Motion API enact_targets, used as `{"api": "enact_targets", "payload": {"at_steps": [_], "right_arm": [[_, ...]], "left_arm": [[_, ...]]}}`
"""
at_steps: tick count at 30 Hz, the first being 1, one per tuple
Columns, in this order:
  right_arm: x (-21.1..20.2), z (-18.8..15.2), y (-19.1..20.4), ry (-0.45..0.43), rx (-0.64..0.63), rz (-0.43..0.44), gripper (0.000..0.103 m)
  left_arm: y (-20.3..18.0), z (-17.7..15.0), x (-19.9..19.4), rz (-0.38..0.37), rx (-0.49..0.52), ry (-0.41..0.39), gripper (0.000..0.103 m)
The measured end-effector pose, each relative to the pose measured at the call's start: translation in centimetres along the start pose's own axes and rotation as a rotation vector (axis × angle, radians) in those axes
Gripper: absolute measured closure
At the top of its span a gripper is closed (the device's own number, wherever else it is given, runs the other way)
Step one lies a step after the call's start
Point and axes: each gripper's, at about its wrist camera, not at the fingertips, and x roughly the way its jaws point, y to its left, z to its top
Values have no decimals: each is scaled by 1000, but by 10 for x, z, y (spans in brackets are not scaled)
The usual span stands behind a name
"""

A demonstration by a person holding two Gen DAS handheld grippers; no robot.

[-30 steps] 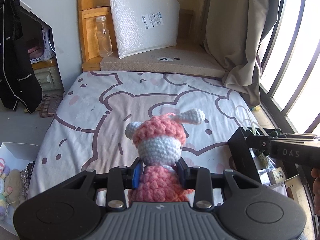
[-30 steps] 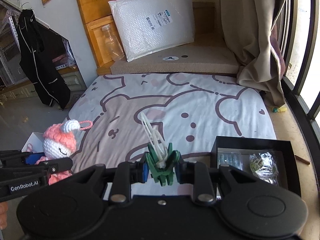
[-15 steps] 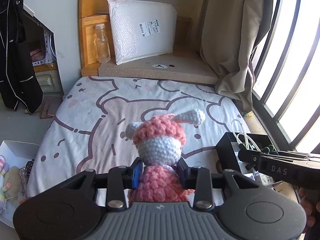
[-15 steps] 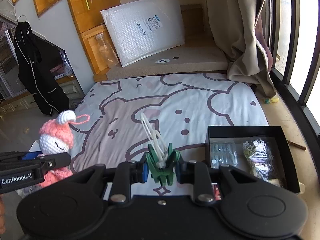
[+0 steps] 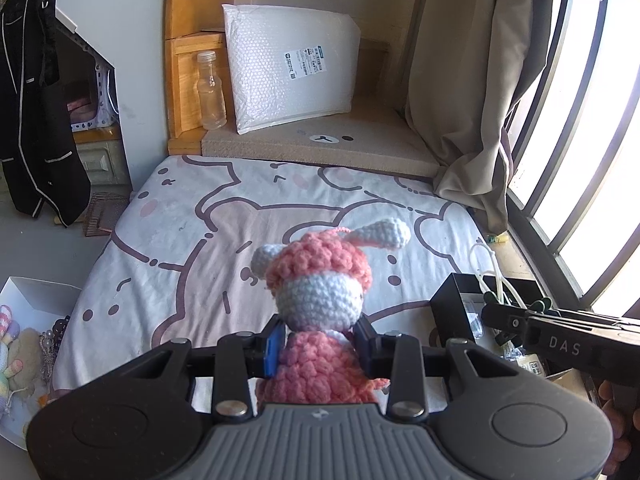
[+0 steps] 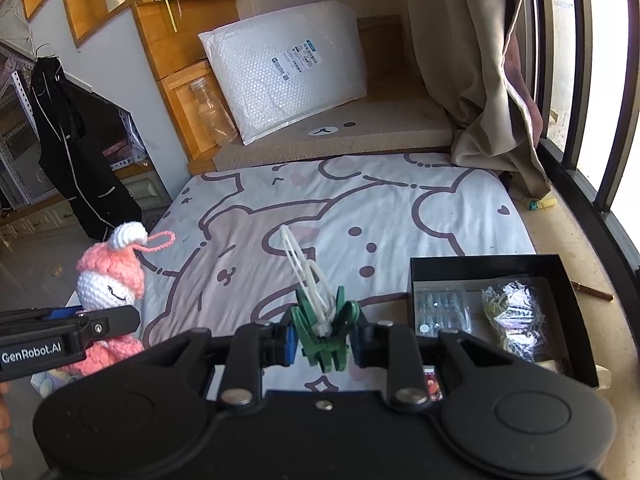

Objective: Organize objects
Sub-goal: 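Carry the pink toy and green clip over the black box with both tools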

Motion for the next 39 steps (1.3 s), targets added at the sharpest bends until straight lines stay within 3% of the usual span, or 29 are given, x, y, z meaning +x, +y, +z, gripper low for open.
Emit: {"api": "enact_targets", "payload": {"at_steps": [24,39], "right_arm": [[-22,-2,-85,-24,118,-52,77],[-36,-6,-140,-46,169,-111,77]], "left_arm": [[-66,-3,28,-82,35,22,65],[-111,-1,42,-182,58,18,65]]}}
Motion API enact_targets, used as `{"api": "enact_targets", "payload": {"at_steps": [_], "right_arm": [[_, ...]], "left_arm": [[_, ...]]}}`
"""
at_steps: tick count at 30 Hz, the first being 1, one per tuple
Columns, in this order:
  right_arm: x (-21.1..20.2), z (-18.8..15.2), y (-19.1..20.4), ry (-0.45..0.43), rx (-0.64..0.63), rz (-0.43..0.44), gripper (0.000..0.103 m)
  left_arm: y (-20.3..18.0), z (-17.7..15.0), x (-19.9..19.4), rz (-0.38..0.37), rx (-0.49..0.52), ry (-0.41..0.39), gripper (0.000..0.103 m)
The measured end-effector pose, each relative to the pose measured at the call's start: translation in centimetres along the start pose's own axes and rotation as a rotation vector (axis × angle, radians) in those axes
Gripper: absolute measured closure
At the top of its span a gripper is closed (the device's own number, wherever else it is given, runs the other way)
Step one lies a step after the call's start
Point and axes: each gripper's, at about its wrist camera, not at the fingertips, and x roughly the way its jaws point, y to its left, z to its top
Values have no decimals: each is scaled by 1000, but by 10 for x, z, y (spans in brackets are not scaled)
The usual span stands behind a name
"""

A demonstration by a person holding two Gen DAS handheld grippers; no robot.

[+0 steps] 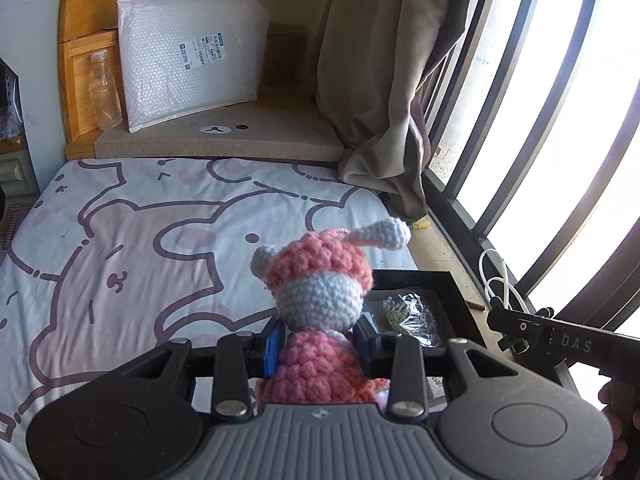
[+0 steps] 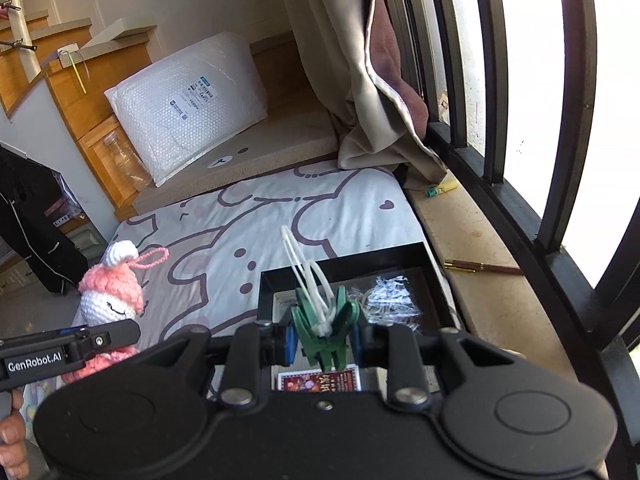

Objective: Organize objects
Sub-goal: 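Carry the pink toy and green clip over the black box with both tools, then lower the green clip into the black box and open the right gripper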

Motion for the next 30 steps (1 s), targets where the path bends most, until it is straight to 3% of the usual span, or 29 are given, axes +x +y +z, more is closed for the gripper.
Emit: {"api": "enact_targets", "payload": {"at_steps": [4,9,15,21,28,30], "right_arm": [[6,2,-7,14,-24,12,77],[19,7,-10,57,-144,51,77],[54,10,-8,146,-297,142,77],[100,-3,-2,255,-442,180,77],[140,-10,5,321,-493,266,76],[152,-10,6,347,-493,302,69]], "left_arm": [[-4,2,5,-12,4,-3,65],[-6,5,10,-28,6,-6,65],[-5,7,19,-47,4,-5,65],[1,12,32,-76,-11,2,65],[3,17,44,-91,-3,5,65],[3,18,48,-91,3,9,65]]}}
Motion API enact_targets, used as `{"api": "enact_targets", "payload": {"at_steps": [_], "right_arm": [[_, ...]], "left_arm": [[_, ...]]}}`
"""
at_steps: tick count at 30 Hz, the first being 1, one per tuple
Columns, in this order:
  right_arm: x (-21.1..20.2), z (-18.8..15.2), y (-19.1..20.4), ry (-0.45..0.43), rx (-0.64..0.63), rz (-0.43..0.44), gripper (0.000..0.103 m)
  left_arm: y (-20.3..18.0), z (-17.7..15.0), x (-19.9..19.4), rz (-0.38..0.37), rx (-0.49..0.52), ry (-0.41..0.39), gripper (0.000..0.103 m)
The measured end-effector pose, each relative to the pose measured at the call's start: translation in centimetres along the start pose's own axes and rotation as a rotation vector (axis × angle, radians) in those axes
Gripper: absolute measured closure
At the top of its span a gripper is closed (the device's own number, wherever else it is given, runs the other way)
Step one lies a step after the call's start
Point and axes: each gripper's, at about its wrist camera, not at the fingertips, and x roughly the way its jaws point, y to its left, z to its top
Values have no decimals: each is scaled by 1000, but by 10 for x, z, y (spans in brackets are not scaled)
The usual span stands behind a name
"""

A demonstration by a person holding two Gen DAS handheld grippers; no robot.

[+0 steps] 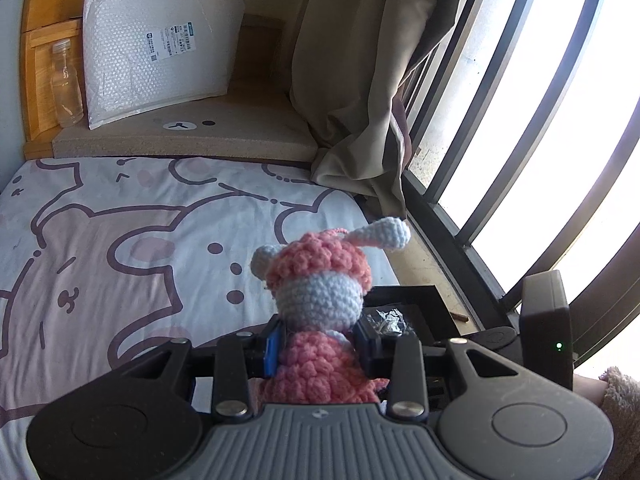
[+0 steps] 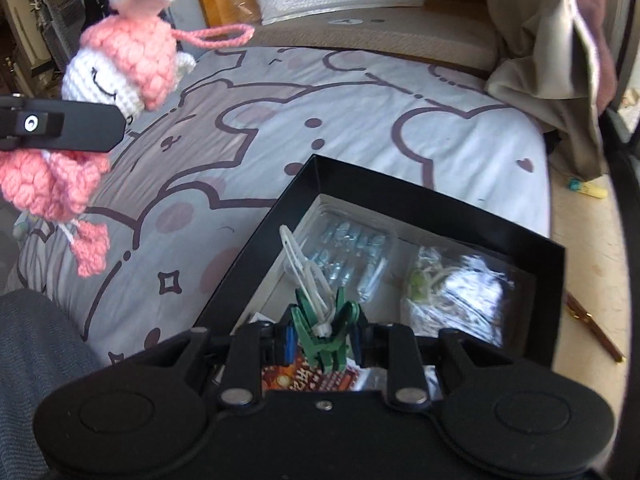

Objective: Organize objects
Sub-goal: 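Lower the green clip into the black box and open the right gripper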

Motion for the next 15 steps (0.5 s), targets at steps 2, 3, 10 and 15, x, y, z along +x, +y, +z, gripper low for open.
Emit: {"api": "enact_targets", "payload": {"at_steps": [2,3,10,15], "right_arm": [[6,1,-1,10,1,-16,41],[6,1,-1,3,-3,-51,29],[-16,-7,-20,-53,64,-89,39],[-29,-12,-25,-85,111,-80,62]], "left_arm": [[0,1,3,1,6,4,65],[0,1,4,2,9,5,65],[-2,4,10,-1,17,3,65],[-6,3,13,-8,24,8,65]]}}
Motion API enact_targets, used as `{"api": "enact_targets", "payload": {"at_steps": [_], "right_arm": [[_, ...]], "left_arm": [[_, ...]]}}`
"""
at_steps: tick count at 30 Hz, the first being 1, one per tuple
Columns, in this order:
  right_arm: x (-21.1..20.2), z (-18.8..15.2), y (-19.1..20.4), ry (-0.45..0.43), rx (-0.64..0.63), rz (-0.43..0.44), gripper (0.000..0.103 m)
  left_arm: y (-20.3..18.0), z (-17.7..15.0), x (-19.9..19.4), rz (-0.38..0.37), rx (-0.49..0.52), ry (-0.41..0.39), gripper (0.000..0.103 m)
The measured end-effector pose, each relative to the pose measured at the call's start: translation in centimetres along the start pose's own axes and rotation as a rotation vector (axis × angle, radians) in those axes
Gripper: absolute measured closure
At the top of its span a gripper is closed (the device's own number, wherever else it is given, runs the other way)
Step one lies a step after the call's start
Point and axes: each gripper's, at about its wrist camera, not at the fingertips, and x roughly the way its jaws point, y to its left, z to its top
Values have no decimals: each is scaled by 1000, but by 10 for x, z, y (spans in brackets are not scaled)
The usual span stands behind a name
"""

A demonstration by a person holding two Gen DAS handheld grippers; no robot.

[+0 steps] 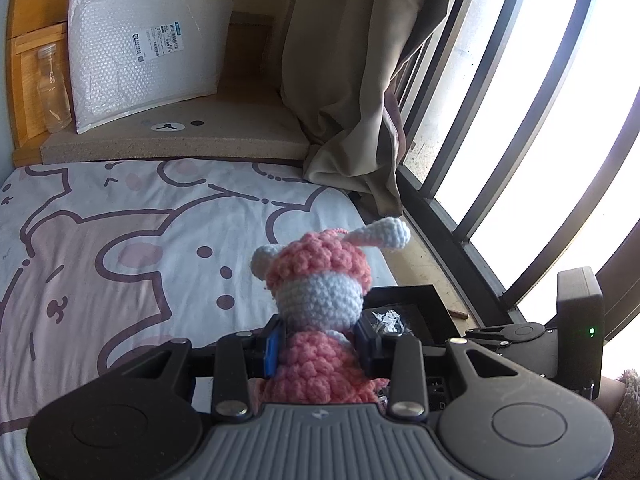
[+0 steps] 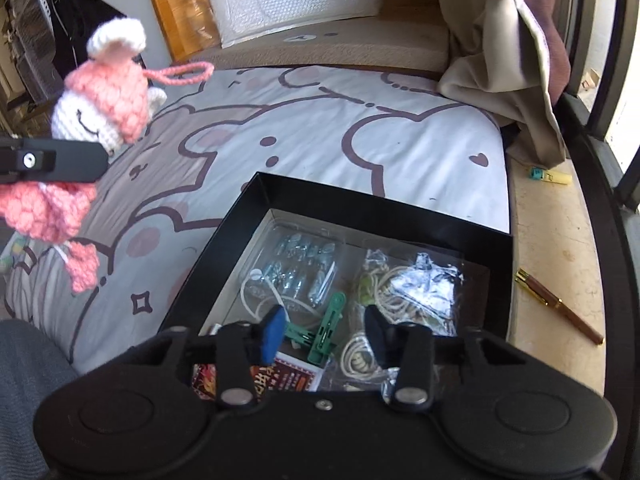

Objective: Organize objects
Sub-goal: 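Lower the green clip into the black box and open the right gripper, then lower the pink crocheted toy into the black box and open the left gripper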

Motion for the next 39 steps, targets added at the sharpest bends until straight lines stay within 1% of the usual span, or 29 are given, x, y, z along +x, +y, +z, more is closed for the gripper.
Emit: {"api": "enact_targets", "payload": {"at_steps": [3,6,13,15,19,24,28,31,35,39], "right_arm": [[-9,-1,1,-28,20,0,63],[-20,-2,-1,-61,66,-6,63],[-46,-9,-17,-126,221,-81,66],[-53,-13,-23,-142,265,-97,67],[-61,-22,-34,-168,340,-112,67],[-66,-33,-48,-181,407,-129,67],[-68,-41,-56,-188,451,-132,68],[-68,-44,-59,-189,455,-133,68],[-67,-46,-61,-195,466,-129,68],[-65,-47,-60,-198,471,-126,68]], "left_arm": [[-3,1,2,-5,8,2,65],[-7,3,5,-19,10,-1,65],[-25,15,10,-57,11,-16,65],[-31,18,12,-81,0,-20,65],[-50,22,18,-164,-19,-21,65],[-75,20,36,-204,2,12,65],[-86,13,53,-200,8,60,65],[-92,8,66,-170,36,92,65],[-89,5,81,-135,52,129,65],[-83,5,90,-94,74,150,65]]}}
